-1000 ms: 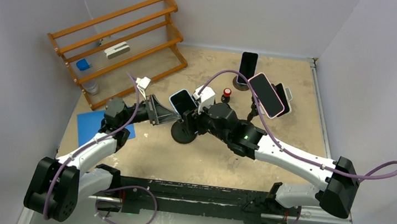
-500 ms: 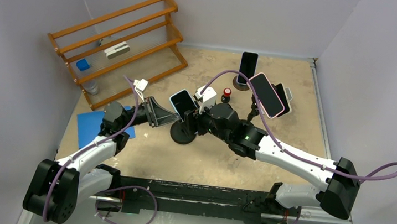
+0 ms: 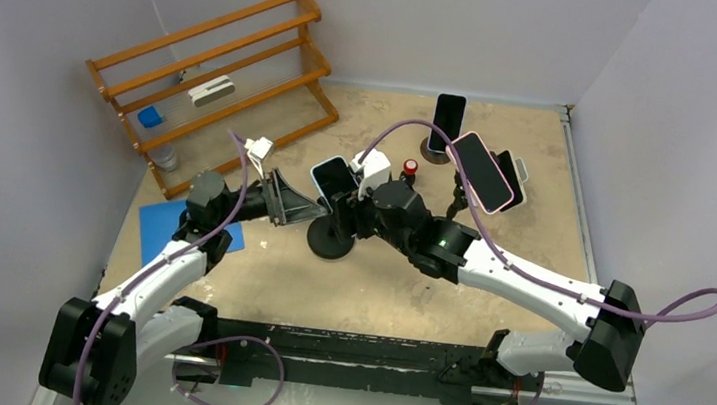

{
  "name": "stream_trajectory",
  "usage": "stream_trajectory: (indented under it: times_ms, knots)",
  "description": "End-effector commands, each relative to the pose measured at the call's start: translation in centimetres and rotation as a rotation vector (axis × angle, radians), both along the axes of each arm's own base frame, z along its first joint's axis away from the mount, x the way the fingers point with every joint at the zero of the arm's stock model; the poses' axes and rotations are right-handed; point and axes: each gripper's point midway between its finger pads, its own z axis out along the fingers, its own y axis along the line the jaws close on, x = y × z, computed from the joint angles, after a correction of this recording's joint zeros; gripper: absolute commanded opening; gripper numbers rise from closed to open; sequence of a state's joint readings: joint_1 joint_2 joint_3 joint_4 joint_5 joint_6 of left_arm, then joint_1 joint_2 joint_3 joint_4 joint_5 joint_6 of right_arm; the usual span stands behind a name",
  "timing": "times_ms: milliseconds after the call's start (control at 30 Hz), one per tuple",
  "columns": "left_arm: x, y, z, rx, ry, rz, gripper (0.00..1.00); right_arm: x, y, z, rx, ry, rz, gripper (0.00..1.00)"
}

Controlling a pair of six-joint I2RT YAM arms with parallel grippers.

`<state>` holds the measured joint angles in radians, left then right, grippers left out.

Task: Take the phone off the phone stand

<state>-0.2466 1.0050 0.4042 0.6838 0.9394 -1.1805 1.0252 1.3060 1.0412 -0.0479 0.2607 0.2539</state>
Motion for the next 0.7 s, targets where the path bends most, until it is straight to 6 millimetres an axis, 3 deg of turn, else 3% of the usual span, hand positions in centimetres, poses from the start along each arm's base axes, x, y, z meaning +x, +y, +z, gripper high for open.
stream_trajectory:
  times_ms: [0, 200, 433, 667]
  knots:
    - [0.6, 0.3, 2.2, 0.035, -0.050, 0.035, 0.70, 0.8, 0.3, 3.0, 0.019, -0.060, -0.058, 0.00]
    - [1.3, 0.1, 2.5, 0.076, -0.009, 0.043, 0.71, 0.8, 0.6, 3.4, 0.007, -0.073, -0.071, 0.00]
    - [1.4, 0.0, 1.8, 0.094, 0.026, 0.031, 0.57, 0.7, 0.9, 3.7, 0.005, -0.079, -0.073, 0.00]
    - [0.9, -0.6, 1.6, 0.097, 0.022, -0.009, 0.58, 0.8, 1.1, 3.3, -0.002, -0.078, -0.077, 0.00]
